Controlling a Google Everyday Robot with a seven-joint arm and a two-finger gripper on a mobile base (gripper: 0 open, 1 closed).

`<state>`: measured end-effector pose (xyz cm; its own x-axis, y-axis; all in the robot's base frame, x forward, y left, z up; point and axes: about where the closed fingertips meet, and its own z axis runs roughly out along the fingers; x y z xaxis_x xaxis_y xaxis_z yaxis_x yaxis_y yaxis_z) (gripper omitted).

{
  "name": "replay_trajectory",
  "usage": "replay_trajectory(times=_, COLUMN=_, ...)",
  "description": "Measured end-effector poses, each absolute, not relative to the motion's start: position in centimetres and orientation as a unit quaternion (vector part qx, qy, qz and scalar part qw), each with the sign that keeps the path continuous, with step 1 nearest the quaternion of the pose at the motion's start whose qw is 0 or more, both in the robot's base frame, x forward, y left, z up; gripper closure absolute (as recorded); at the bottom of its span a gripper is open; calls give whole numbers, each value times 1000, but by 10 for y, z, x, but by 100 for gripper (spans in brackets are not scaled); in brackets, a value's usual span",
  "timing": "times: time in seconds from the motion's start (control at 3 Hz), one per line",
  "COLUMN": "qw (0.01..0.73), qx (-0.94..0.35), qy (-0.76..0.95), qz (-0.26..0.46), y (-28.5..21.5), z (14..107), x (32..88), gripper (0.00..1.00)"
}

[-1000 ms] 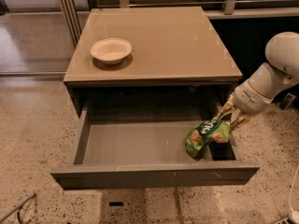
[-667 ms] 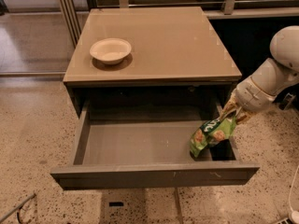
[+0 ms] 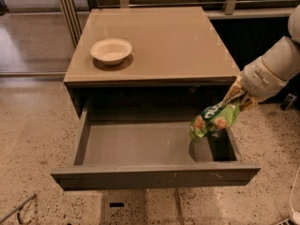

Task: Pick green rice chip bag from top drawer and place on counter

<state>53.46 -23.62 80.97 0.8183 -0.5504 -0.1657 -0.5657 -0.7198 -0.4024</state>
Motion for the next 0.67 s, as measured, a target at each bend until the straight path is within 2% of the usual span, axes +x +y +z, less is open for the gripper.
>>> replay_trajectory(times=0.67, qw=229, qx=-930, qy=278, qz=-73, y=-232, z=916, x=534, gripper=100)
